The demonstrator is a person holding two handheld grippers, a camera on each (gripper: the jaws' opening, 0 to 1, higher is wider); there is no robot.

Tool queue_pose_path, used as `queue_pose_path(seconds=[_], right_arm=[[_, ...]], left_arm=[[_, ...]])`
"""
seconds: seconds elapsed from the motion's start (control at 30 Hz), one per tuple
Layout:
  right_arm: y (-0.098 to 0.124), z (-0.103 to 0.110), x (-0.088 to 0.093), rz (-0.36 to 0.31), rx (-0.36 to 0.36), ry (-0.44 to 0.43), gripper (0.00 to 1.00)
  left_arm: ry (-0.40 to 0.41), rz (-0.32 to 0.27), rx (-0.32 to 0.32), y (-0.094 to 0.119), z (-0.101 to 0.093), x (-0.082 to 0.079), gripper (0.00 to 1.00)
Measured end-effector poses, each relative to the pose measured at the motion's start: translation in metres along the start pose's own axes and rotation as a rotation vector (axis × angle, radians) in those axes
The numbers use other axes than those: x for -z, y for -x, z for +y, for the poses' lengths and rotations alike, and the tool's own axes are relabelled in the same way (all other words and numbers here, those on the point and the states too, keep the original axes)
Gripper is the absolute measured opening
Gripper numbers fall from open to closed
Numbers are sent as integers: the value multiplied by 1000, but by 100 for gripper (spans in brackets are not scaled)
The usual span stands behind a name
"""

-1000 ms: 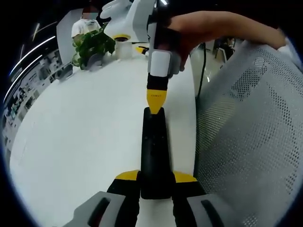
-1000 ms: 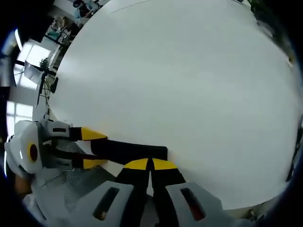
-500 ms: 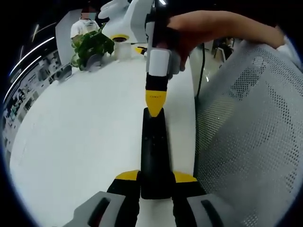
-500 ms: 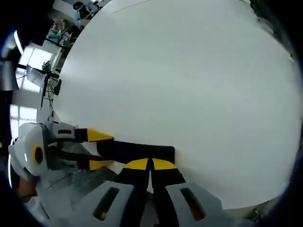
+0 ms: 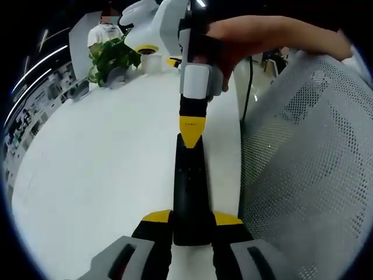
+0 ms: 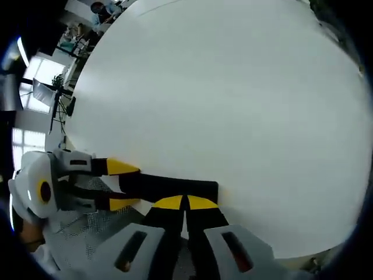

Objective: Press the specified remote control buttons in sequence, fully releasing each button before pressing the next.

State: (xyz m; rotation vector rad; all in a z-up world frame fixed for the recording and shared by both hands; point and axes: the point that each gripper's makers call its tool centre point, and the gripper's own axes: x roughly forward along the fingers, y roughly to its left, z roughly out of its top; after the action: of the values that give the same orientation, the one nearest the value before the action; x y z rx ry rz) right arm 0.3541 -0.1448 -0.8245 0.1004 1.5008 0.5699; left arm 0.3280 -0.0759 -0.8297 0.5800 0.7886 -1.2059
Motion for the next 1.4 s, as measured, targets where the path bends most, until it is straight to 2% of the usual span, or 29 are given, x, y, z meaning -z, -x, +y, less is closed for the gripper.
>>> queue_pose_path(seconds=[0.27,0.5,1.03,1.2,1.3,1.4], right_arm=[[-1,1,0,-18,27,20,0],[-1,1,1,-40,83,47,0],[1,-2,2,-149,52,-138,0],[0,0,1,-171,80,-141,0],[1,-1,1,-190,89,-210,0],[2,0,2,-201,106,-184,0]], left_arm=[[9,-6,-9,0,0,0,25],[27,-24,-23,0,1,0,25],[33,-34,-37,1,0,1,25],[33,-26,-35,1,0,1,25],[29,-2,-34,0,0,0,24],[28,2,-35,0,0,1,24]])
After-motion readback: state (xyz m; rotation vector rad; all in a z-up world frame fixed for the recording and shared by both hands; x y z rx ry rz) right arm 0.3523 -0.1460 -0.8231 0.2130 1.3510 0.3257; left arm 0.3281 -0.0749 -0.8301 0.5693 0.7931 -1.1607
